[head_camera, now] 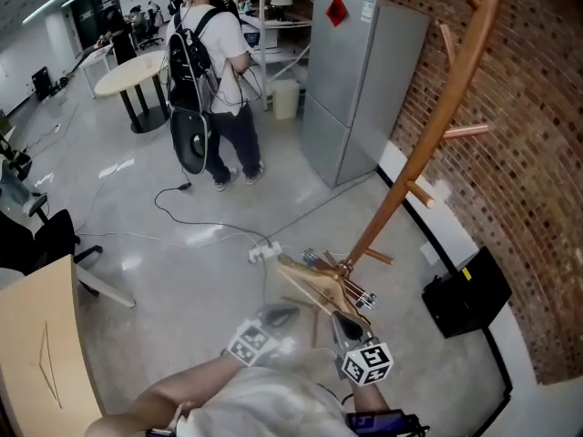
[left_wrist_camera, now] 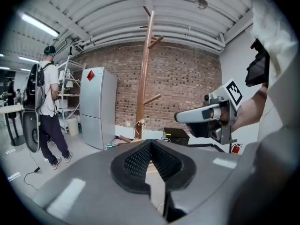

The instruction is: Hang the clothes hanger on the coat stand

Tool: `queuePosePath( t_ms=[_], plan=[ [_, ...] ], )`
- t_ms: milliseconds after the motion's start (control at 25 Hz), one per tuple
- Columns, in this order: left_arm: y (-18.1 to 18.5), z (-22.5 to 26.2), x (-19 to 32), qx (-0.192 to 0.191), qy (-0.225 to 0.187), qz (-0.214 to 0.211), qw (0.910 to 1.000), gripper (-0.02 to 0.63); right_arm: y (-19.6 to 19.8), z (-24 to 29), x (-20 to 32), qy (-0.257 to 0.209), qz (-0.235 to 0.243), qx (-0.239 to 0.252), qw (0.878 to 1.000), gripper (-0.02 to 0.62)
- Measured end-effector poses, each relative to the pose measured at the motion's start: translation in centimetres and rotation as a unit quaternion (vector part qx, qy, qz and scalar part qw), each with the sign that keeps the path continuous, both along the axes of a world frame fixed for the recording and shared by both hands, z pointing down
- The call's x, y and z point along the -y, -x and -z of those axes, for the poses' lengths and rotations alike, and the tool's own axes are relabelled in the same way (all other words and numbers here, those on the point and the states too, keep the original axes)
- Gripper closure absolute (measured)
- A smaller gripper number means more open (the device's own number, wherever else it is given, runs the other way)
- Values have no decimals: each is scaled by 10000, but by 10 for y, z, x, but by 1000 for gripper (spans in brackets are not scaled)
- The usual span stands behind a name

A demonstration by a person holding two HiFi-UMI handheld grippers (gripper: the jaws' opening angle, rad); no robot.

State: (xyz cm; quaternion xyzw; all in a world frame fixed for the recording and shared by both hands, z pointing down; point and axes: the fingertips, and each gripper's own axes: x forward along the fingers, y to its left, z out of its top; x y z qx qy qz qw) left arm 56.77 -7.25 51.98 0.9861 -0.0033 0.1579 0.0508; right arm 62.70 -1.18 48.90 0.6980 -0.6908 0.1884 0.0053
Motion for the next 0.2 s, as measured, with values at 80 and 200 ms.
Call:
queuePosePath(
  t_ms=[80,200],
  plan=[
    [-1,-3,-4,42,17,140,9999,604,-1,-1,-3,-11,137,22,9999,583],
    [-2,-6,-12,85,5,290,9995,604,-1,-3,-10,-31,301,34,9995,583]
  ],
)
